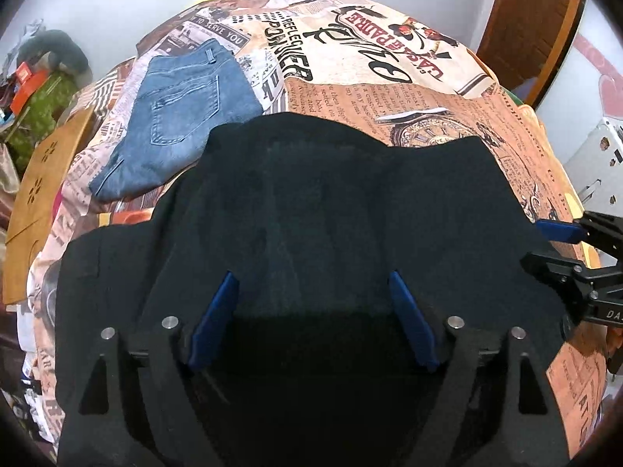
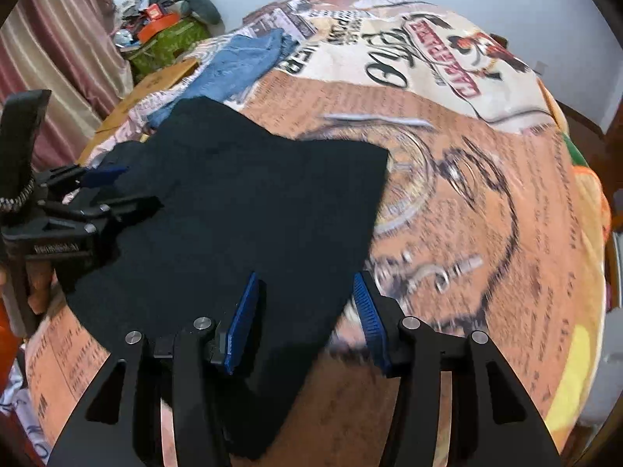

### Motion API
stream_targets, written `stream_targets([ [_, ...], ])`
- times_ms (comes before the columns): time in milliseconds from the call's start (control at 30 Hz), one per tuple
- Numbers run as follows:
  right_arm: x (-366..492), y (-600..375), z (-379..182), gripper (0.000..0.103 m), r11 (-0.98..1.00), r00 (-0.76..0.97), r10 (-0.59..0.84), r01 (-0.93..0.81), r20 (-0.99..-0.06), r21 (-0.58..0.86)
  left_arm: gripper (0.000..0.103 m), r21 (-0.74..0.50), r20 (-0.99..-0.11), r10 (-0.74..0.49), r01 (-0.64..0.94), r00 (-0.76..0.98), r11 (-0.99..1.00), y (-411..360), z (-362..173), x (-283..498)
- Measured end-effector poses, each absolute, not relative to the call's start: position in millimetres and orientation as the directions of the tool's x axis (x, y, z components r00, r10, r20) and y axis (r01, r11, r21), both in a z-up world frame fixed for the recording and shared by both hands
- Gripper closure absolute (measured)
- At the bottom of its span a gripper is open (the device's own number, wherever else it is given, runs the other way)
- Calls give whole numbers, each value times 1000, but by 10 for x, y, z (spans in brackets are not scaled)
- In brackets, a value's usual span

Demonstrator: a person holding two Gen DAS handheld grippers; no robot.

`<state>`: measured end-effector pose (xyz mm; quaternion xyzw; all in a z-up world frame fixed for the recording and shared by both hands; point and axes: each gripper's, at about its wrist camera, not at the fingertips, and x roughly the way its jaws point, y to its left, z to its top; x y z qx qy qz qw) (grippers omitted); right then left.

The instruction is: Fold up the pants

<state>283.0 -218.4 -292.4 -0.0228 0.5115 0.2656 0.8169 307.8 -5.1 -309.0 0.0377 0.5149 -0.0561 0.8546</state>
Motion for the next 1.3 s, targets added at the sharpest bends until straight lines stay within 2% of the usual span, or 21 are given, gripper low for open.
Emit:
stream_targets([
  [167,2716,-2268,-2854,56,877,352,396,-420,-848,235,23,35,-882,-37,142,469,989,-30,-3014,2895],
  [333,2625,-2234,-2615,56,883,403,382,-424,-832,201,23,-10,-885,-58,106,462,994,143,-2874,2741],
  [633,2482,-1928,-2123,56,848,494,442,-503,-749,169,22,-64,-831,-5,-86,556,994,891,-2392,2343],
  [900,2465,-1508,-2056,53,814,491,481,-558,-727,162,18,-145,-845,21,-267,535,953,1741,-2495,1944],
  [1000,2459,-1339,-2112,53,804,468,482,-573,-741,160,18,-221,-861,-26,-328,508,919,2006,-2652,1814],
  [1167,2423,-1079,-2269,53,779,433,472,-612,-768,134,18,-419,-859,-212,-403,466,814,2345,-3068,1639],
  [1300,2459,-913,-2453,53,770,397,433,-629,-809,103,18,-504,-840,-319,-415,439,757,2362,-3324,1615],
])
